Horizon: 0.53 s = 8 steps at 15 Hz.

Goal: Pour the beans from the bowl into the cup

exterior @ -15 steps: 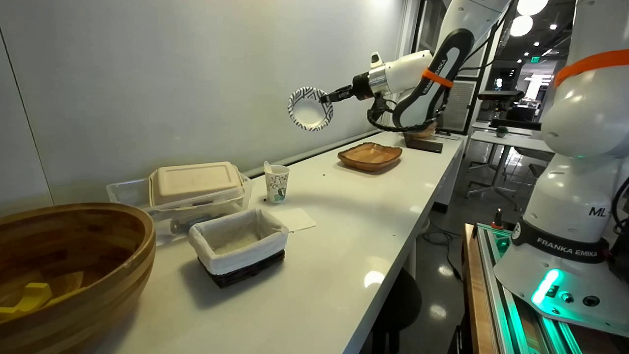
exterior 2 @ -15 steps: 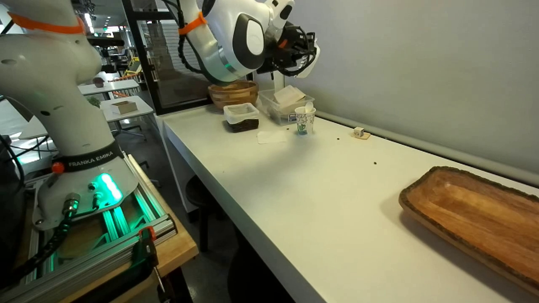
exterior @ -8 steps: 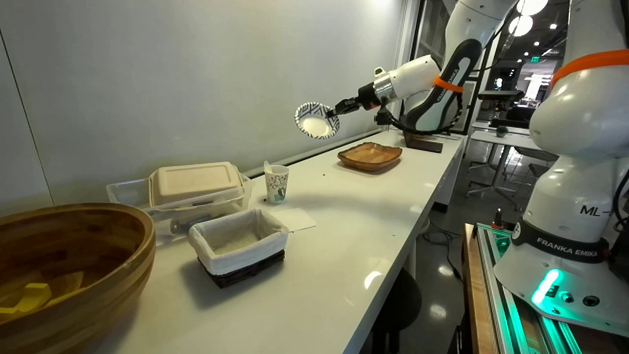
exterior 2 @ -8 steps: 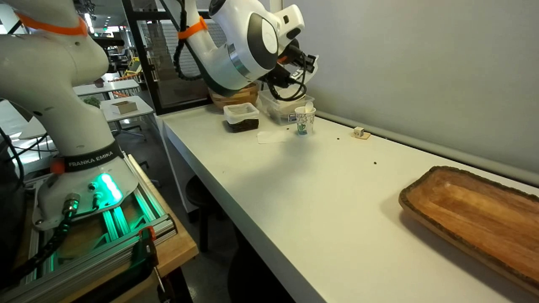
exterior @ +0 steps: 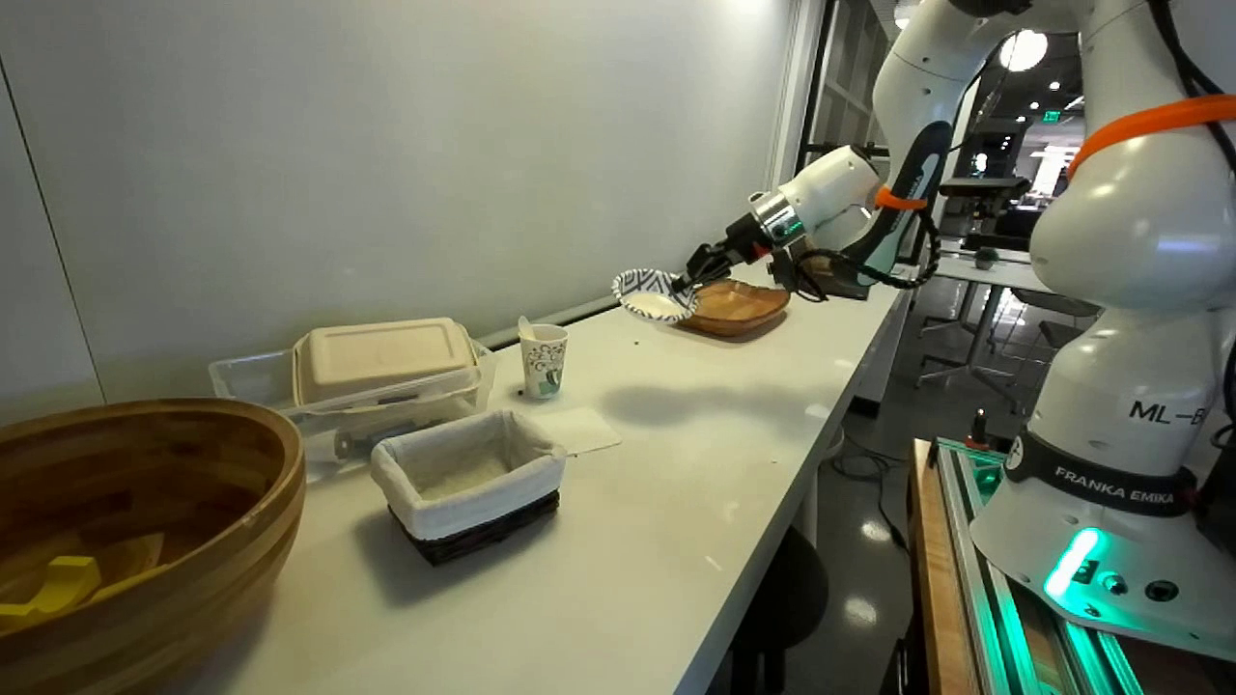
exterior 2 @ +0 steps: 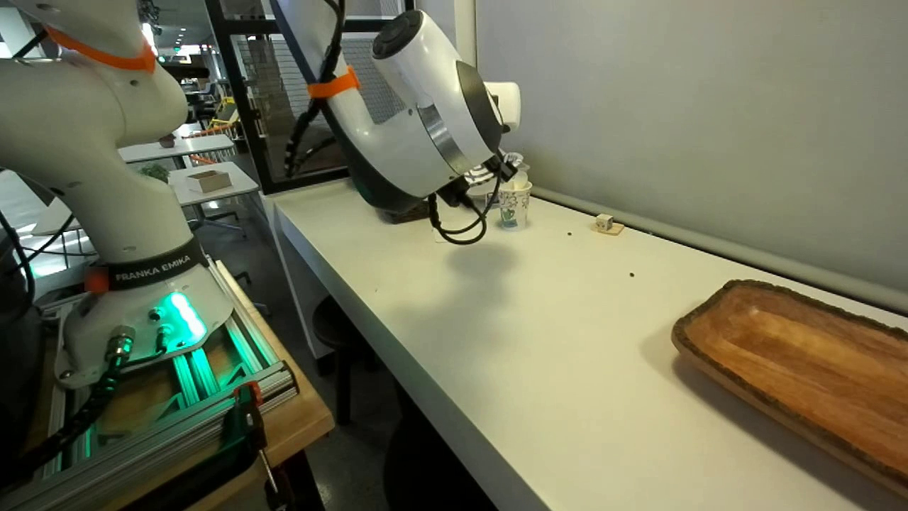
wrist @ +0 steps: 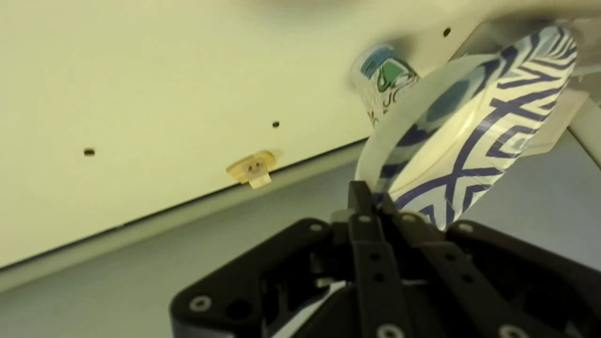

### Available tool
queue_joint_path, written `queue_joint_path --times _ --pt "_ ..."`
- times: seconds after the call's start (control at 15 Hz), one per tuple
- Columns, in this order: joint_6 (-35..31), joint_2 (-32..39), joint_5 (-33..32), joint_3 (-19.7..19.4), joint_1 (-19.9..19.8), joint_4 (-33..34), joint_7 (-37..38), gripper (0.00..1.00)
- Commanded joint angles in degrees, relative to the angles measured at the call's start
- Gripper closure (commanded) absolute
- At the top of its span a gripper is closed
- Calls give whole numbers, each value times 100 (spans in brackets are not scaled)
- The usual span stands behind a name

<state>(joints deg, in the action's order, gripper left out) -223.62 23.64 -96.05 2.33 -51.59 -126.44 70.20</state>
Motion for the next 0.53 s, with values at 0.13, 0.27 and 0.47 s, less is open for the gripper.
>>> queue_joint_path --times 0.13,0.27,0.47 --pt "-233 520 -1192 -1224 973 581 2168 99" --pt "-234 674 -1337 -1699 1397 713 2841 99" --pt "-334 980 -1496 -2378 2076 997 3908 99"
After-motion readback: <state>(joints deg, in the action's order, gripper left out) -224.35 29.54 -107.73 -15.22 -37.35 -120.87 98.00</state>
